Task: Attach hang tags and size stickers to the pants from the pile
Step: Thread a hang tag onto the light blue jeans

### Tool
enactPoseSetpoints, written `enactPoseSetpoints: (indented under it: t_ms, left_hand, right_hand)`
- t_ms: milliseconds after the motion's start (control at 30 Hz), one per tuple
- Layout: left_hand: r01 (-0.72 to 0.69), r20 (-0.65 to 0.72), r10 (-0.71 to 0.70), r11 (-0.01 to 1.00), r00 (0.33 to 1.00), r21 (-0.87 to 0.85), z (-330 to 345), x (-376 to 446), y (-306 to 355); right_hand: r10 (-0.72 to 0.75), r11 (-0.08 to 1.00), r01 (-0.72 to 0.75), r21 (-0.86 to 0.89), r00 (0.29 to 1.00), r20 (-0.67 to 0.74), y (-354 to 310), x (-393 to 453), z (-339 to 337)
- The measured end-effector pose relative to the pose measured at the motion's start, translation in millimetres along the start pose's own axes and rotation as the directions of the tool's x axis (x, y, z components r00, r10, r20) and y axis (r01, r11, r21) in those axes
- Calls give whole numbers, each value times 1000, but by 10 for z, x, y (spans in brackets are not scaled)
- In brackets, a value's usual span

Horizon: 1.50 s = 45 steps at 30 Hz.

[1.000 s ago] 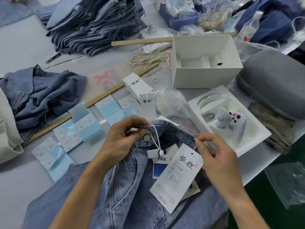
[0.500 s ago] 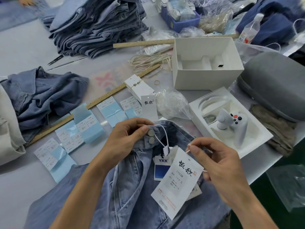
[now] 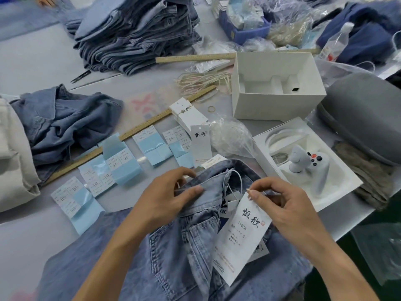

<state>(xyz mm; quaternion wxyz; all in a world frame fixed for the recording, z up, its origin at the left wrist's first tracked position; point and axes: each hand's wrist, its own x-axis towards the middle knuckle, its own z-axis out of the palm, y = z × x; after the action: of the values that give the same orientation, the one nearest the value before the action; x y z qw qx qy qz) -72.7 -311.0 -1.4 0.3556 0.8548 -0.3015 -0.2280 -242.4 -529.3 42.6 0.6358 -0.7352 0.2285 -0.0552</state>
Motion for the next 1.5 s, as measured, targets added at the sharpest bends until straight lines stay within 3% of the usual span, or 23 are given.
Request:
enactPoseSetpoints:
  t_ms: [167,300,433,567,667,733,767,800,867,933,967,1033,1100,1167,1233,1367,1500]
  left_hand:
    - [22,-7,-25,945,1000,-326,8,-60,-27]
    - [-27,-38,3,756,999,-654,-84,-130,51]
    - [-75,-80,34,802,996,-593,-163,-189,177]
    - [-64,88,171,723,981,-687,-222,-394,255]
    - [-40,363,395,722,844,-691,-57,-575,442]
    - [2,473,447,726,759,-688,107,-617,534]
    - [14,455,432,713,779,-701,201,-619,540]
    - [-7,377,384,709,843,-705,296,-618,534]
    - [-116,49,181,792,982,-599,443,-566,489]
    - [-160,-284,59,925,957,-345,491,-459,382]
    - [-116,-353,45,976,935,-184,480,-375,323]
    - [28,-292,-15,999,956,43,424,-164,198]
    - [117,-183,-108,993,977,36,378,16,164]
    - [89,-167,-87,996,982,5,414,104,175]
    - [39,-229,-30,999,973,37,421,124,201]
    - [-71,-319,125,982,939,177,421,85,250]
    - [11,-200,18,990,980,142,417,51,297]
  right_hand:
    - [-37,998,35,47,998,44,40,-62,27]
    - [-56,998,56,19,997,50,49,-118,89]
    - [-74,997,72,34,996,58,39,-155,169]
    - [-119,993,119,-1,993,28,4,-225,255]
    - [-132,987,148,59,967,-216,-42,-215,210]
    - [-120,988,145,53,938,-325,-85,-184,74]
    - [-107,989,132,63,945,-309,-112,-182,-9]
    - [-87,983,126,136,962,-259,-136,-198,-103]
    - [-39,909,94,405,989,-142,-194,-255,-275]
    - [-47,850,84,521,995,-85,-300,-324,-416]
    - [-66,842,95,531,995,-74,-358,-348,-460]
    - [-111,828,98,552,994,-10,-460,-378,-483]
    - [-201,754,72,653,972,125,-545,-406,-414]
    - [-334,571,-35,820,903,271,-645,-434,-238]
    - [-398,459,-112,882,861,316,-754,-440,-29]
    - [-404,488,-140,862,839,364,-887,-348,289]
    - [-321,531,-155,833,873,367,-803,-226,355]
